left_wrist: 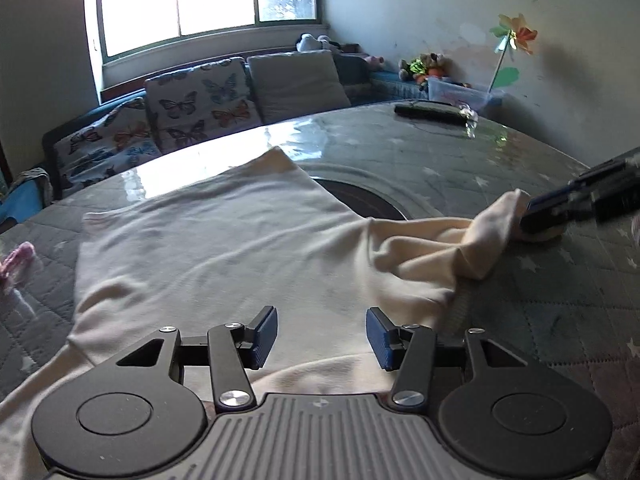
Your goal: Fold clothes
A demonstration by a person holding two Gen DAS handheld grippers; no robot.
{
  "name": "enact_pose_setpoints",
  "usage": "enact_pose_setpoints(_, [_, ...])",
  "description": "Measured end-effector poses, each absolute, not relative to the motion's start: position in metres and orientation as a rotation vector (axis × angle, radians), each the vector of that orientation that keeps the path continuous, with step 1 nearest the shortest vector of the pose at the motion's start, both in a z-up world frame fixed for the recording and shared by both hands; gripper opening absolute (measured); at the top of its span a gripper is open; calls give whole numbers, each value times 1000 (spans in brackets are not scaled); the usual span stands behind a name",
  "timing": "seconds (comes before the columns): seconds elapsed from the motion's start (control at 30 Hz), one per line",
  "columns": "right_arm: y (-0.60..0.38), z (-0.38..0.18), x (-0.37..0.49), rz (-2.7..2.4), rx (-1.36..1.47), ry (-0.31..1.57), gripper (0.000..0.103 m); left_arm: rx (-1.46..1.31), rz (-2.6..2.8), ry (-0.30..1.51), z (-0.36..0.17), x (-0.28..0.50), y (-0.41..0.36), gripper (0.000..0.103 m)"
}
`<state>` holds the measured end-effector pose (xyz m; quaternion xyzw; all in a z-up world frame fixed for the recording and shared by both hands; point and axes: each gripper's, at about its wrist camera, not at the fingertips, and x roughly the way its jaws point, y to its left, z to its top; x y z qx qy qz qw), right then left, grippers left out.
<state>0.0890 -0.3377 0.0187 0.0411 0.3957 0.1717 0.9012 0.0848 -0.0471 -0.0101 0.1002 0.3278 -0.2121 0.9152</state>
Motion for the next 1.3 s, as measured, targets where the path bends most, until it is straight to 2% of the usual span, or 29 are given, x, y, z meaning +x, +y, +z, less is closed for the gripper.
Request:
enact_pose_setpoints(0.47, [-387,-16,132,185,512,930,41,202,-439,702,-18,82,-52,54])
enact_pose_setpoints(0.57, [-392,-19,133,151,554,924,34,201,-442,705,-19,82,-52,55])
enact_pose_setpoints(0.63, [-394,-21,136,144,580,925,12,199,-442,706,-19,82,-52,55])
enact_pose_setpoints(0.73, [-391,-18,139,143,557,901,3,194,-442,709,-20,81,-52,56])
enact_pose_setpoints(0.87, [-382,5,138,188,480,800,2,190,-441,711,-21,82,-52,56])
enact_pose_setpoints(1.03, [-373,49,116,253,340,563,2,190,-444,713,-21,83,-51,56])
enact_pose_setpoints(1.1, [-377,49,109,224,330,560,2,190,-444,711,-21,83,-50,57])
enact_pose_setpoints(1.3, [-407,9,113,9,361,722,5,194,-450,709,-22,83,-50,57])
